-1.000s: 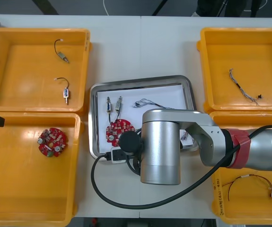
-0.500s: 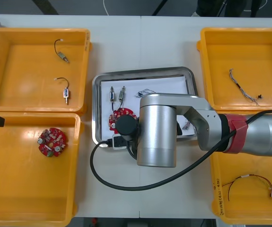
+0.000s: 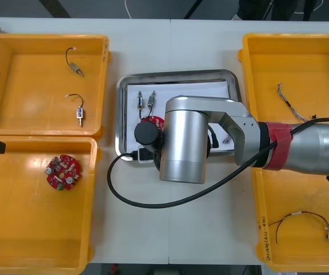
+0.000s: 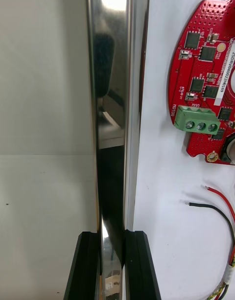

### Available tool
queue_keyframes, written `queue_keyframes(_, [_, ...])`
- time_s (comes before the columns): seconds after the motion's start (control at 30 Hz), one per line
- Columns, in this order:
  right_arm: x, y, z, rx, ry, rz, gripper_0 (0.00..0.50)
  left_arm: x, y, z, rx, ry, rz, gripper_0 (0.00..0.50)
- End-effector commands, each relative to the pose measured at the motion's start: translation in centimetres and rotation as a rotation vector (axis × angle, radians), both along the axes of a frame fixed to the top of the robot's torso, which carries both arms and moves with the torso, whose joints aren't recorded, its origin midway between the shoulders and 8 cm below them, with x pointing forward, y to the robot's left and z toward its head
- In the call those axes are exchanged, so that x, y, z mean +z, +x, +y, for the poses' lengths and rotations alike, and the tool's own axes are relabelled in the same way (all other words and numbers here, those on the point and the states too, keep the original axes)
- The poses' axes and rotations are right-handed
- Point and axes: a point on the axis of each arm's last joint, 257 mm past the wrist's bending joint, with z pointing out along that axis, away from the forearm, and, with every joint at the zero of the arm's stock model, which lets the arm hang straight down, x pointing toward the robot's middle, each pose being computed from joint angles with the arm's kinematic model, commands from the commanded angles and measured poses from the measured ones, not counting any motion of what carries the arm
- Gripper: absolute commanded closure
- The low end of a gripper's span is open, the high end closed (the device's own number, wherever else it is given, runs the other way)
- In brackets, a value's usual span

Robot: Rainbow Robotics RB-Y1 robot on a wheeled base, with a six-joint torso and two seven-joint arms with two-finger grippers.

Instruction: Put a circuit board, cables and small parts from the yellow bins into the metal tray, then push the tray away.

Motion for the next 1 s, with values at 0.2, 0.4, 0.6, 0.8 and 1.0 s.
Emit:
queue_keyframes(0.2, [4.5,2.1,4.0,-0.010,0.089,-0.068,0.500,1.1,-0.5,1.2,-0.055,0.081,-0.019,0.000])
queue_keyframes(0.4, [5.8,3.4,4.1,-0.022,0.087,-0.096,0.500,1.1,-0.5,1.2,-0.055,0.081,-0.019,0.000])
queue_keyframes(0.6, [6.5,4.6,3.8,-0.038,0.082,-0.115,0.500,1.1,-0.5,1.2,-0.055,0.081,-0.019,0.000])
queue_keyframes(0.8, [7.7,5.6,4.2,-0.047,0.081,-0.139,0.500,1.1,-0.5,1.2,-0.055,0.081,-0.019,0.000])
queue_keyframes(1.0, [8.4,6.4,4.4,-0.048,0.078,-0.157,0.500,1.1,-0.5,1.2,-0.055,0.081,-0.019,0.000])
